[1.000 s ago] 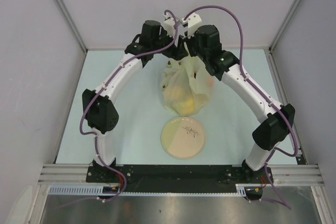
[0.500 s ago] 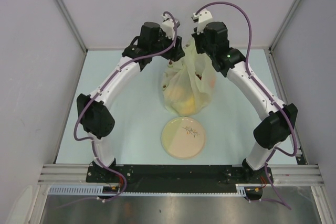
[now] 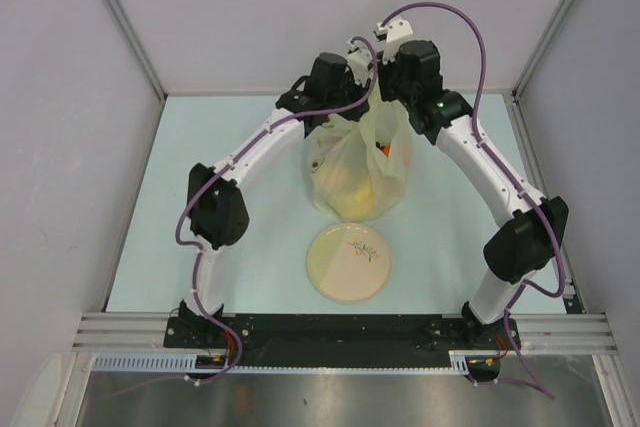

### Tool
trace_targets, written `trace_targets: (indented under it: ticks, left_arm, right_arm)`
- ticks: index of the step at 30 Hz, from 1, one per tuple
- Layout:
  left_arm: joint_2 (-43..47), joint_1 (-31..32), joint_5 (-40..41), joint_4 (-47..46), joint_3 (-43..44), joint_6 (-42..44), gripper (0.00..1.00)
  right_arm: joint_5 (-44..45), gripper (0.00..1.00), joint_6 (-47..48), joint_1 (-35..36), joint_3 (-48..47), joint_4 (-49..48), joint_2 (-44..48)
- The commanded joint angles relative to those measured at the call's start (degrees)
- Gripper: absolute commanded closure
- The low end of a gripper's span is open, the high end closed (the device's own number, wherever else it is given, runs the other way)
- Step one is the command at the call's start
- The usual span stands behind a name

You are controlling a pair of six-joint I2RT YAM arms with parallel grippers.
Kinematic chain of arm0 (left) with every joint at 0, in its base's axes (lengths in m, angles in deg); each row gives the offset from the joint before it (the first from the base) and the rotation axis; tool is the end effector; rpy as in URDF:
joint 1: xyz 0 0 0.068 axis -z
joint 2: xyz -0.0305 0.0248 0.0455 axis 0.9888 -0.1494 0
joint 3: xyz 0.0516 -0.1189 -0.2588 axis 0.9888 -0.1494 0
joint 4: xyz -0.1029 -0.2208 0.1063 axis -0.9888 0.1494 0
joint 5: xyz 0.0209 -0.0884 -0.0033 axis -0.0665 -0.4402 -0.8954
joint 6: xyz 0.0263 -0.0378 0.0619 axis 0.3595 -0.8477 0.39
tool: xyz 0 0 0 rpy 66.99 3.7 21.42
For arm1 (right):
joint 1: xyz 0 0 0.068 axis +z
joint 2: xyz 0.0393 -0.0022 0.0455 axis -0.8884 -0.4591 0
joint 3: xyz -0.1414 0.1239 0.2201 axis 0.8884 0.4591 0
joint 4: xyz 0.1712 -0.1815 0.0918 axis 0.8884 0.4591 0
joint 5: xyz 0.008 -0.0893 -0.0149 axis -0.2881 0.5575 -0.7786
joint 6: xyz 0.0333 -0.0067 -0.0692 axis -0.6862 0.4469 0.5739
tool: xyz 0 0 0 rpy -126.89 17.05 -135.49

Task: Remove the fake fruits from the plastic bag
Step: Adjust the plastic bag at the center of the board.

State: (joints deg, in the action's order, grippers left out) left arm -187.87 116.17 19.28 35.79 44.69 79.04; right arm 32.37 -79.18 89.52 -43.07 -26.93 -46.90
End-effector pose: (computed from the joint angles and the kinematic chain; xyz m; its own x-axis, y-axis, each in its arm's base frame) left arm 0.4376 -0.3170 0.3502 -0.3703 0.2257 -0.9011 0.6758 0.7309 -0.0947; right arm 0.3971 0.1902 0.4295 -0.1963 -0.2516 -0.9477 -0.3498 0.9209 -0.1720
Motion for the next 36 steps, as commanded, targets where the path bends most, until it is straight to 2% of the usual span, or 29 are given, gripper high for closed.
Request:
trace_targets:
  ticks: [1, 4, 7, 8, 10, 13, 14, 17, 20, 22, 25, 26, 27, 28, 29, 31, 32, 35, 36]
  left_arm:
    - [4.3, -0.7, 4.1, 0.4, 1.8, 1.4, 0.99]
    - [11.0, -2.4, 2.3, 1.3, -1.7, 0.5, 1.0]
    - [17.0, -7.0, 2.3, 0.8, -5.3, -1.5, 1.0]
    - [17.3, -10.4, 2.9, 0.8, -4.5, -2.2, 1.0]
    - [16.8, -13.9, 3.4, -0.4, -2.0, -2.2, 1.0]
    - [9.7, -19.2, 2.6, 2.7, 12.8, -2.0, 0.99]
    - [5.8, -20.9, 1.3, 3.0, 21.0, -2.6, 1.0]
    - [6.2, -21.8, 2.6, -3.1, 23.5, 0.2, 1.0]
    - [7.8, -21.8, 3.6, -4.6, 24.7, 2.9, 1.0]
    - [12.3, -21.8, 4.5, -3.3, 22.6, 3.4, 1.0]
    - [23.2, -22.3, 4.2, -3.6, 9.5, 3.2, 1.0]
    - [27.1, -22.3, 4.3, -4.6, -1.0, 3.2, 1.0]
    - [30.5, -22.2, 4.6, -6.7, -6.5, 3.0, 1.0]
    - [37.5, -22.2, 5.0, -7.7, -12.2, 2.7, 1.0]
    - [40.4, -22.3, 5.3, -8.3, -22.1, 2.0, 1.0]
    - [47.7, -22.2, 5.7, -7.5, -30.2, 1.8, 1.0]
    - [49.5, -22.2, 5.8, -6.6, -36.9, 1.9, 1.0]
    - [54.8, -21.9, 2.9, -1.4, -46.2, -1.5, 1.0]
    - [55.7, -21.7, 1.6, 1.3, -47.9, -2.0, 1.0]
  right_arm:
    - [0.3, 1.0, -1.0, -1.5, -0.3, -0.9, 0.8]
    - [0.5, 1.0, -1.3, -2.8, -2.0, -0.9, -0.2]
    - [0.8, 1.0, -2.1, -5.7, -6.9, -0.6, -3.5]
    - [1.0, 1.0, -2.7, -7.1, -8.7, -0.7, -4.8]
    - [1.0, 1.0, -3.2, -8.7, -15.9, -0.3, -8.1]
    - [1.5, 1.0, -2.6, -10.3, -28.2, -0.6, -16.2]
    - [1.3, 1.0, -2.5, -10.5, -31.8, -1.0, -19.9]
    - [0.1, 1.0, 0.0, -9.7, -41.6, -4.5, -24.3]
    - [-1.0, 1.0, 4.3, -8.0, -44.5, -8.0, -24.9]
    - [-2.0, 1.0, 5.5, -7.2, -43.3, -8.0, -23.6]
    - [-3.7, 1.0, 5.3, -6.7, -38.6, -5.9, -19.4]
    - [-4.2, 1.0, 5.2, -6.6, -34.3, -5.2, -18.2]
    - [-5.0, 1.0, 4.8, -6.5, -32.1, -3.7, -17.0]
    - [-5.6, 1.0, 4.1, -6.3, -29.5, -2.8, -14.4]
    - [-6.4, 1.0, 3.6, -5.9, -24.4, -1.8, -13.1]
    - [-8.0, 1.0, 2.5, -5.1, -17.4, 0.2, -8.4]
    - [-8.0, 1.0, 1.8, -4.0, -9.6, 0.8, -6.4]
    - [-9.4, 1.0, -1.7, -2.5, 1.9, 1.7, 0.7]
    - [-10.5, 1.0, -3.1, -2.4, 8.9, 1.9, 2.4]
